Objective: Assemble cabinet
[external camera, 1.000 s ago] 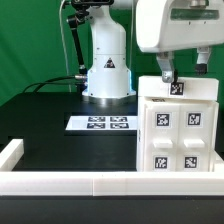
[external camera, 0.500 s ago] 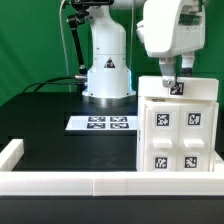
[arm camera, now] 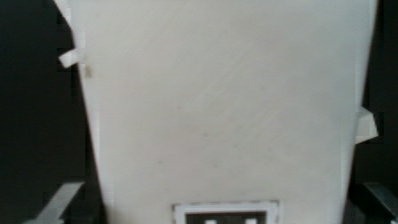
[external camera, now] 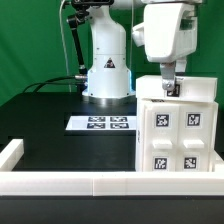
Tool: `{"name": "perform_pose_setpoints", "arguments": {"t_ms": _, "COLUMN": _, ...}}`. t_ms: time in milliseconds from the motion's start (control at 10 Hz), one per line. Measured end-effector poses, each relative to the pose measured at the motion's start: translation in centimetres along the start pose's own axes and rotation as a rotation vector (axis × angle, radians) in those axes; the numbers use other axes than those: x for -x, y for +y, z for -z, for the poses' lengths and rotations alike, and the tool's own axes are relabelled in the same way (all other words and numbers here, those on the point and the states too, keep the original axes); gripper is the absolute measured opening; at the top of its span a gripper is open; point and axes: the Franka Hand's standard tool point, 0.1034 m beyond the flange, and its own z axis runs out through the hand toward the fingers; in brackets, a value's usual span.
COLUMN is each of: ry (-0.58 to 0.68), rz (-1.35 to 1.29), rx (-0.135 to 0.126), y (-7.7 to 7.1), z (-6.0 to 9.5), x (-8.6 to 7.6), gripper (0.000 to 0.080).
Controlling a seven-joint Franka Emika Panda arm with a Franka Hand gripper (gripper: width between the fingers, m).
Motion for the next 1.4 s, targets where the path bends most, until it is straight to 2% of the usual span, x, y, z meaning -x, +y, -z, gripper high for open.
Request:
{"name": "perform_pose_setpoints", "arguments": {"t_ms": 200, "ry": 0.0, "rz": -0.055, "rx": 0.0, "y": 0.01, "z": -0.01, "x": 0.03, "gripper": 0.0558}}
{"name": "perform_pose_setpoints", "arguments": {"t_ms": 400, "ry": 0.007, "rz": -0.256, "rx": -0.006, "y": 0.14, "z": -0.04, "x": 0.32, "gripper": 0.0558}}
{"name": "perform_pose_setpoints", "arguments": {"t_ms": 600, "ry": 0.028, "rz": -0.388, "rx": 0.018, "y": 0.29, "z": -0.07, "x": 0.11, "gripper": 0.056}}
{"name": "perform_pose_setpoints", "arguments": {"t_ms": 1000, "ry": 0.039, "rz": -0.861, "rx": 0.001, "y": 0.21, "z": -0.11, "x": 0.0, "gripper": 0.056}}
{"name": "perform_pose_setpoints", "arguments": {"t_ms": 1400, "ry": 0.043, "rz": -1.114, "rx": -0.007, "y": 0.2, "z": -0.13, "x": -0.05, "gripper": 0.056}}
